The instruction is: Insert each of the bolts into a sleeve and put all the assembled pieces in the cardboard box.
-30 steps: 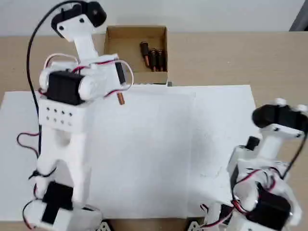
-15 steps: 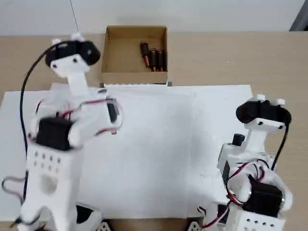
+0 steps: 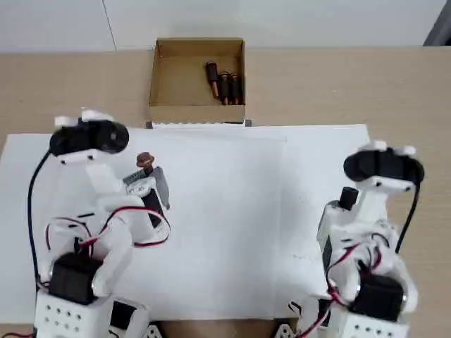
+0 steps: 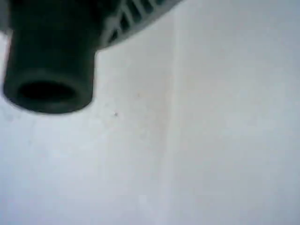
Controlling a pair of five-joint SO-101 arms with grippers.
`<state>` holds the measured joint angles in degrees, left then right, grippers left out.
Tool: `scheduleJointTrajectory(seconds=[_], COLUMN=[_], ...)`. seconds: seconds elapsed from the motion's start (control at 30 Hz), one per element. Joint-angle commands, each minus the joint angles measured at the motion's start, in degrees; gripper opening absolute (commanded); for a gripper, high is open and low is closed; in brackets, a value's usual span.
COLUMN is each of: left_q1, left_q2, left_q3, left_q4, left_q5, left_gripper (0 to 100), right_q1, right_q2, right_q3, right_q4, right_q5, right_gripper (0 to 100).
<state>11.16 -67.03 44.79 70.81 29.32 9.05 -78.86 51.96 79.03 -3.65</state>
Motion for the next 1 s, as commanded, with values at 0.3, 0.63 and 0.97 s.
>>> scheduleJointTrajectory(seconds=[0.3, 0.63, 0.97], left_q1=[-0.3, -0.2, -0.1], left_q2=[-15.8, -33.0, -36.6], left_q3=[17.1, 34.1, 41.5], left_q4=[-11.7, -22.8, -36.7], left_q5=[-0.6, -2.5, -1.2], left_gripper=[0, 0, 0], right_q1=[-0.2, -0.4, -18.1], right_q2=[-25.0, -25.0, -25.1], right_q3=[13.9, 20.0, 31.2], right_q4=[-2.9, -12.3, -28.6], right_q5=[4.3, 4.4, 4.1], right_gripper=[0.3, 0.3, 0.3])
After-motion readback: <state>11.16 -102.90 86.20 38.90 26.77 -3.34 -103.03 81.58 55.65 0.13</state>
